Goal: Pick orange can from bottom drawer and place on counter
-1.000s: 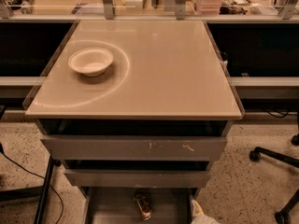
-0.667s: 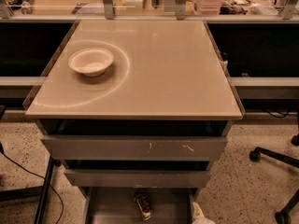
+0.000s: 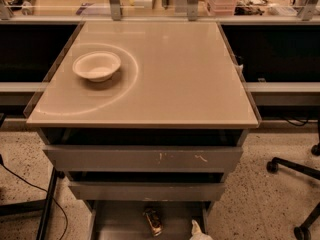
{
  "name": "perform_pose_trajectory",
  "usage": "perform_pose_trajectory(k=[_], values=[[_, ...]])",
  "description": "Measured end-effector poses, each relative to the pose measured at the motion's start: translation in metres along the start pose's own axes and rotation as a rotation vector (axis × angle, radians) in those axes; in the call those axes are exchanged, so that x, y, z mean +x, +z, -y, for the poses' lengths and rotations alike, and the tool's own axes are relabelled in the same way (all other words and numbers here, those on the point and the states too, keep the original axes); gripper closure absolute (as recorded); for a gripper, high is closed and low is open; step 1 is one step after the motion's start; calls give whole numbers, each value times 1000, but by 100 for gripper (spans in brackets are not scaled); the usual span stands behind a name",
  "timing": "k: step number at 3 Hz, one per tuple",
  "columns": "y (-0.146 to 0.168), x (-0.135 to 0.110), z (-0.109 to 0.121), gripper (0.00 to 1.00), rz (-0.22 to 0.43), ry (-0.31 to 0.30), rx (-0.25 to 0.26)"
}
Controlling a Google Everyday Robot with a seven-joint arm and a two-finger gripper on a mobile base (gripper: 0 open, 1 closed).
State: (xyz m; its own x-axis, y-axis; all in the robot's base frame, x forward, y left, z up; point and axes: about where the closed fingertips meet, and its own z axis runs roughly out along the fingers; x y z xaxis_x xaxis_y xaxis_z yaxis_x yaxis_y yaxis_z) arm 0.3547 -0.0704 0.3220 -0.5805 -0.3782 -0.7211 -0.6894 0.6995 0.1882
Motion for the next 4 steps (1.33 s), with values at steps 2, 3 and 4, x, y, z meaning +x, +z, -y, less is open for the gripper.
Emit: perform_pose_trajectory(k=[2, 3, 4], values=[[7, 5, -6, 0, 23, 35, 24], [30, 13, -4, 0, 58, 81, 52], [103, 17, 13, 0, 85, 113, 45]])
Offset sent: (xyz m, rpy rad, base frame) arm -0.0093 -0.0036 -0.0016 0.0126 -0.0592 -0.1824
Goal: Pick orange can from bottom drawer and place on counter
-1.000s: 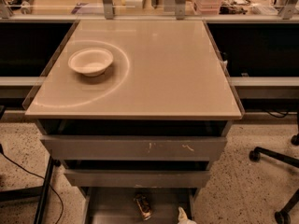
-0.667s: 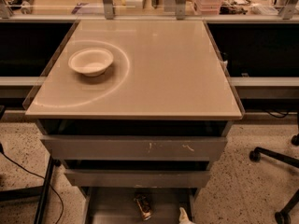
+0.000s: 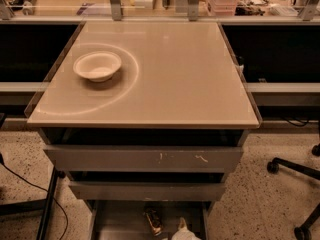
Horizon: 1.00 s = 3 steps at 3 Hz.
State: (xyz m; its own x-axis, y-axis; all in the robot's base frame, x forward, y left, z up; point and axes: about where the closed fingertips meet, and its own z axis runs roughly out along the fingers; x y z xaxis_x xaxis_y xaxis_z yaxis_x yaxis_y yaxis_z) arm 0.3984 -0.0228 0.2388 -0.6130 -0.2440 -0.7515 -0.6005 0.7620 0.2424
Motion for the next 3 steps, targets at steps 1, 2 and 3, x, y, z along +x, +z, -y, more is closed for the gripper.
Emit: perform_pose_trajectory(k=[1, 2, 3], values=[[1, -1, 2, 0, 3, 2, 4], [0, 0, 4, 0, 1, 1, 23], [25, 7, 5, 0, -5, 5, 6]])
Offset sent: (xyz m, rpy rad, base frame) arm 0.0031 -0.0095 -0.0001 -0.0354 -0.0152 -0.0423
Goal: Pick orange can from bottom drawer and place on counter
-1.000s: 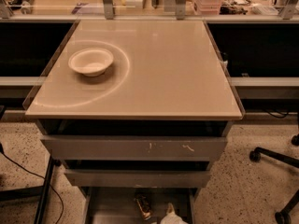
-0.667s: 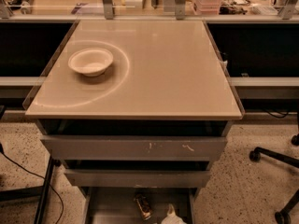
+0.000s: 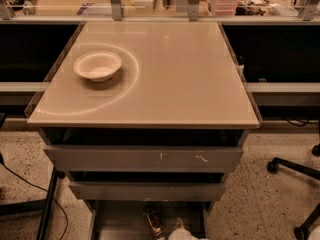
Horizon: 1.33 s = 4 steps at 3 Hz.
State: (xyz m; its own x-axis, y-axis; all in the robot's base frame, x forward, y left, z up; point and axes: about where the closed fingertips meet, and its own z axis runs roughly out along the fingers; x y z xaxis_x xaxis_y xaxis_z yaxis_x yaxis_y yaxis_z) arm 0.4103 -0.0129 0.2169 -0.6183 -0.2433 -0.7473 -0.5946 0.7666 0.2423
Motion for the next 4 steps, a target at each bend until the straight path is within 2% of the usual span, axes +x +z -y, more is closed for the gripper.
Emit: perform_pose_trajectory(k=[2, 3, 4], values=[[76, 5, 5, 0, -22, -13, -56], [102, 11, 2, 0, -46, -25, -75], [120, 17, -1, 0, -71, -52, -70]])
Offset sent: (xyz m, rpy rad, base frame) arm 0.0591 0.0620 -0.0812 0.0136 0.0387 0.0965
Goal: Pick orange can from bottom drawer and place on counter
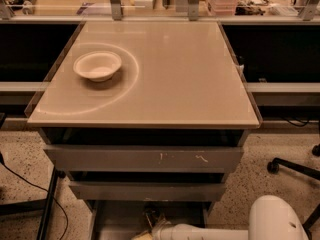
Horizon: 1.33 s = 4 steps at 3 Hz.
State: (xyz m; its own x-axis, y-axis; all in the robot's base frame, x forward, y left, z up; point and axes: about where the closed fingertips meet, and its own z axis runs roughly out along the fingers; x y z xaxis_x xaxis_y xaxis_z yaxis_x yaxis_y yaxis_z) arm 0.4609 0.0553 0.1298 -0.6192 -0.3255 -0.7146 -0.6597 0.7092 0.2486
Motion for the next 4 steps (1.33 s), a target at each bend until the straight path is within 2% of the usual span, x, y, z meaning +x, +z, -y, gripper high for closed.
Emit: perform_pose_trajectory(k=[1, 4], values=[[2, -1, -2, 18, -1, -3, -3], [2, -1, -2, 88, -1, -3, -3]])
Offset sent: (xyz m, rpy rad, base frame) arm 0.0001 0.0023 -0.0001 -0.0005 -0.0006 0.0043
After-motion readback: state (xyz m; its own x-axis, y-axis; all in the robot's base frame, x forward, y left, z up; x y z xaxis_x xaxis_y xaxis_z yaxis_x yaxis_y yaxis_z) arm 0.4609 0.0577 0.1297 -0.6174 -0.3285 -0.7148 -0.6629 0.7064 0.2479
